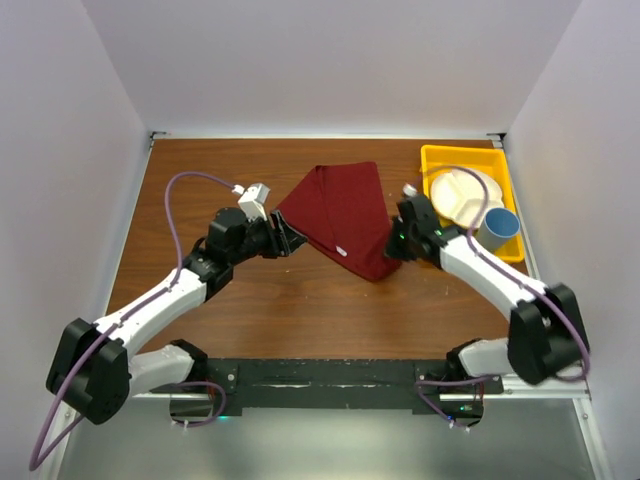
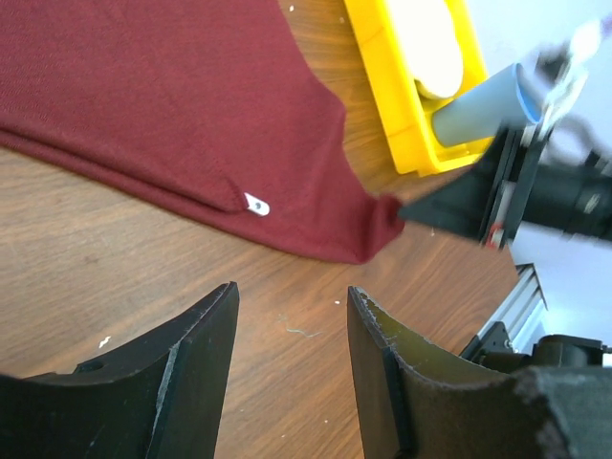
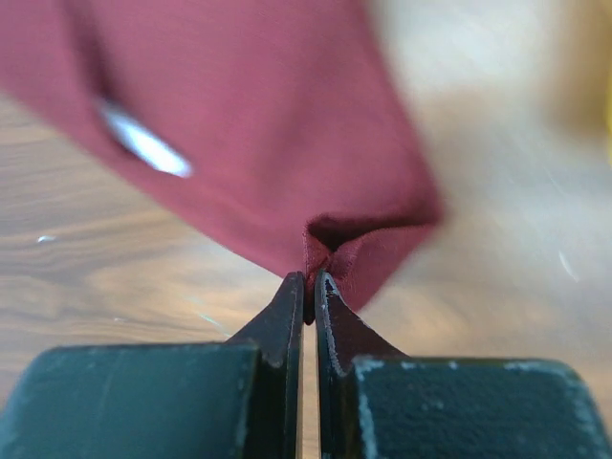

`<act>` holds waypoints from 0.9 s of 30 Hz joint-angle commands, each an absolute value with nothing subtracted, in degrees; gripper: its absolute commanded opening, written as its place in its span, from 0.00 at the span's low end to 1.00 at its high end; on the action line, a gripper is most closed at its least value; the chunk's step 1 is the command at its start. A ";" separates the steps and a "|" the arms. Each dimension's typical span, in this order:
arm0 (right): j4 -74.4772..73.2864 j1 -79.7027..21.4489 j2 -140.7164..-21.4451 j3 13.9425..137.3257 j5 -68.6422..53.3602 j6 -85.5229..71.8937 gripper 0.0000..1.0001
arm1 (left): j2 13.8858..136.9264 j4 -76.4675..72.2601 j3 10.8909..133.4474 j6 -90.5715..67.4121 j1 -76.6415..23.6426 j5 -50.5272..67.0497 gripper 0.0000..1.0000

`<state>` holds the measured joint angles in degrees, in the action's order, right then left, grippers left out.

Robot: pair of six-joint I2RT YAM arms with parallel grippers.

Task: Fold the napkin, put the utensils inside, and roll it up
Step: Fold the napkin

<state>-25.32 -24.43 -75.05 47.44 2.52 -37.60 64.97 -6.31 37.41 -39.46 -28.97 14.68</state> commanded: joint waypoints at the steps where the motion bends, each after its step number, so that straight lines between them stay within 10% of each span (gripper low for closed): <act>1: -23.18 -30.66 -85.93 63.07 -1.58 -25.06 0.00 | 66.27 -8.18 40.60 -37.53 -29.00 13.89 0.54; 27: -29.09 -37.79 -122.17 106.43 -16.26 -12.04 0.00 | 61.70 -4.92 38.58 -36.21 -26.10 10.72 0.54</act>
